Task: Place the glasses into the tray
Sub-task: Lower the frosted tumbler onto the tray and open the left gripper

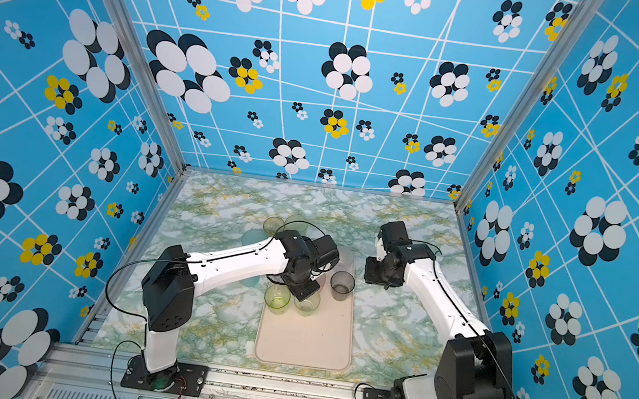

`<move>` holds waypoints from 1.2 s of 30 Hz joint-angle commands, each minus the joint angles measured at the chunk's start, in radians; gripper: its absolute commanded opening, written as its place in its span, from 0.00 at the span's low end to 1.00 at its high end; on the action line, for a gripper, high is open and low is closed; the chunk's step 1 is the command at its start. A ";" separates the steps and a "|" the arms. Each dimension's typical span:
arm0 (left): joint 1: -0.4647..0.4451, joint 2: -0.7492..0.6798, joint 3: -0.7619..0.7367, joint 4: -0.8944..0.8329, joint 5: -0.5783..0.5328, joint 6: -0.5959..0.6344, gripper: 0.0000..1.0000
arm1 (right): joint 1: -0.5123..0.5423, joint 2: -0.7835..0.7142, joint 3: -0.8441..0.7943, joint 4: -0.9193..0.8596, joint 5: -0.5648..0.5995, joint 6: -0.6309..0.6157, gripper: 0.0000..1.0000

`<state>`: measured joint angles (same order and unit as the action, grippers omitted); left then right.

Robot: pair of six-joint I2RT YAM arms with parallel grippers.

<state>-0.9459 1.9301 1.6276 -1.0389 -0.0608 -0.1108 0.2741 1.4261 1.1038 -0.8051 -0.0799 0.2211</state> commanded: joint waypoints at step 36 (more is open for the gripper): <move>0.008 0.023 -0.070 0.049 -0.011 -0.007 0.19 | -0.004 0.019 -0.001 -0.036 0.013 0.017 0.44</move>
<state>-0.9443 1.9434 1.5772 -0.9863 -0.0677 -0.1116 0.2741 1.4334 1.1038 -0.8055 -0.0799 0.2226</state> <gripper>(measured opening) 0.177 0.440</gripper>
